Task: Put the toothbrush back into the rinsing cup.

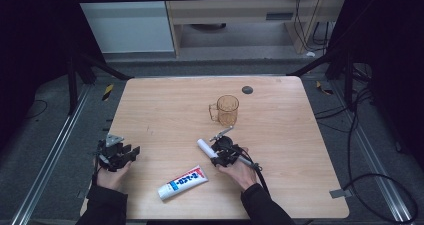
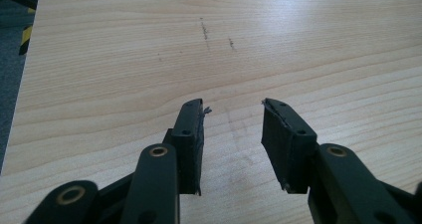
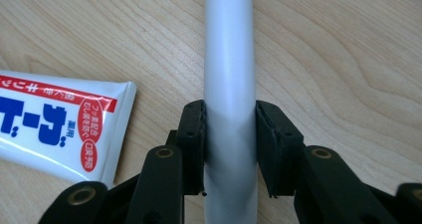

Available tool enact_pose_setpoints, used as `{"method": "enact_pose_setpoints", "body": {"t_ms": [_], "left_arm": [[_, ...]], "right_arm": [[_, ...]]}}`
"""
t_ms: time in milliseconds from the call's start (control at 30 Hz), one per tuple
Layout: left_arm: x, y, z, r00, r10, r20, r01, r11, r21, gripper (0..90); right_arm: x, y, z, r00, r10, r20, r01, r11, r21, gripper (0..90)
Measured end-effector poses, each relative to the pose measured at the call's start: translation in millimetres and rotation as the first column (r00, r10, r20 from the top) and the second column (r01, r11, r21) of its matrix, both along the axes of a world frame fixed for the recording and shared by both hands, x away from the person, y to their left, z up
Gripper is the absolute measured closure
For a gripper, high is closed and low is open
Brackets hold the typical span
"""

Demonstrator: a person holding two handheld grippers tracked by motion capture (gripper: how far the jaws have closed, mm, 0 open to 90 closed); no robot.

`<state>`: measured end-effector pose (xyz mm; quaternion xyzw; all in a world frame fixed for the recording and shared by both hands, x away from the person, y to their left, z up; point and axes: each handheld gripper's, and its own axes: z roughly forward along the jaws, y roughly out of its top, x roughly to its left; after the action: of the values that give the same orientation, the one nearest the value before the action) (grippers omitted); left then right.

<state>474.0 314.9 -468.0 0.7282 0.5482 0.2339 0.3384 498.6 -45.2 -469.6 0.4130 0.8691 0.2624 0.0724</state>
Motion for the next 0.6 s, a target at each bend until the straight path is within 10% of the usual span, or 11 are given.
{"method": "enact_pose_setpoints", "body": {"t_ms": [600], "left_arm": [[-0.1,-0.2,0.0,1.0000,0.001,-0.001,-0.001,1.0000,0.003,60.0]], "right_arm": [[-14.3,-51.7,21.0,0.9966,0.047,0.067,-0.046,0.999,-0.012,66.2]]}}
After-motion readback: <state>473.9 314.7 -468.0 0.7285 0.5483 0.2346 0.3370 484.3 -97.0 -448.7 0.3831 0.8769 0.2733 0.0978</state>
